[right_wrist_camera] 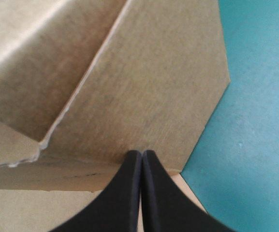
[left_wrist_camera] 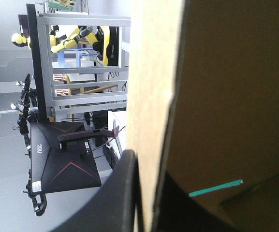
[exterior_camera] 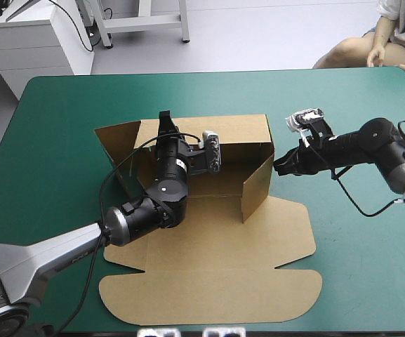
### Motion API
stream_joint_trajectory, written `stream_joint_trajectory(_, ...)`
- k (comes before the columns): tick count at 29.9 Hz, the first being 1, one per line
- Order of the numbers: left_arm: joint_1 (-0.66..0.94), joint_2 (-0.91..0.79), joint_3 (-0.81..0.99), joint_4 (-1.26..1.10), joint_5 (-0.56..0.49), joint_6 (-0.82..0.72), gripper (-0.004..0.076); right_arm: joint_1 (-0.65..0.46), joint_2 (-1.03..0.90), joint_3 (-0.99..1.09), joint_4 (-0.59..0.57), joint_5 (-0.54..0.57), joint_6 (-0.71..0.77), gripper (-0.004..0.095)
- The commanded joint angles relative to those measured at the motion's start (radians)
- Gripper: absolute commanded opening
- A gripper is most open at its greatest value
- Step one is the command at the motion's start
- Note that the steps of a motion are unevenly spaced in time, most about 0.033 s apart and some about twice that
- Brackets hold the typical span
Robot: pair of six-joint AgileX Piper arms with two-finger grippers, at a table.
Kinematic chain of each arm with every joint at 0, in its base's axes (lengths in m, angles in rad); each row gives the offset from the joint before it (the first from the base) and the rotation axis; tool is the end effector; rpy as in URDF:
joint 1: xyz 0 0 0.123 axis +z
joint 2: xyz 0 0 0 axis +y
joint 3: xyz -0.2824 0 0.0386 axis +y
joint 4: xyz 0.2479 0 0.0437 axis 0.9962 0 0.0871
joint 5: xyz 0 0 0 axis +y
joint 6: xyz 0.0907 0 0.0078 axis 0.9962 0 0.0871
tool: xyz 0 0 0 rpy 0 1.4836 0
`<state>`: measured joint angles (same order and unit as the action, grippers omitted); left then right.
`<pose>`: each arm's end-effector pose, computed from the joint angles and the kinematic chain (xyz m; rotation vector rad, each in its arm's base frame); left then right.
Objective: Fold the box
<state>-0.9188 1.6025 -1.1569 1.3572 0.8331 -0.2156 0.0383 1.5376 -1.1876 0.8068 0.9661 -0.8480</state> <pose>0.2601 -0.2321 0.3018 1.4350 1.5225 0.9386 0.3112 0.0661 0.2991 -0.6410 2.3801 0.7111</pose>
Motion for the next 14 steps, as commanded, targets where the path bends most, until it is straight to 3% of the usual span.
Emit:
stream_joint_trajectory(1, -0.007, -0.044, -0.024, 0.003, 0.004, -0.029, -0.0008, -0.006, -0.042, -0.011, 0.085, -0.035, -0.067, -0.0018)
stream_joint_trajectory(5, -0.007, -0.044, -0.024, 0.003, 0.004, -0.029, -0.0008, -0.006, -0.042, -0.011, 0.035, -0.018, -0.079, -0.0002)
stream_joint_trajectory(8, -0.007, -0.044, -0.024, 0.003, 0.004, -0.029, -0.0008, -0.006, -0.038, -0.011, 0.023, 0.041, -0.079, 0.0082)
stream_joint_trajectory(11, -0.007, -0.044, -0.024, 0.003, 0.004, -0.029, -0.0008, -0.006, -0.038, -0.011, 0.004, 0.074, -0.079, 0.0247)
stream_joint_trajectory(14, -0.007, -0.044, -0.024, 0.003, 0.004, -0.029, -0.0008, -0.006, -0.038, -0.014, -0.018, 0.100, -0.079, 0.0504)
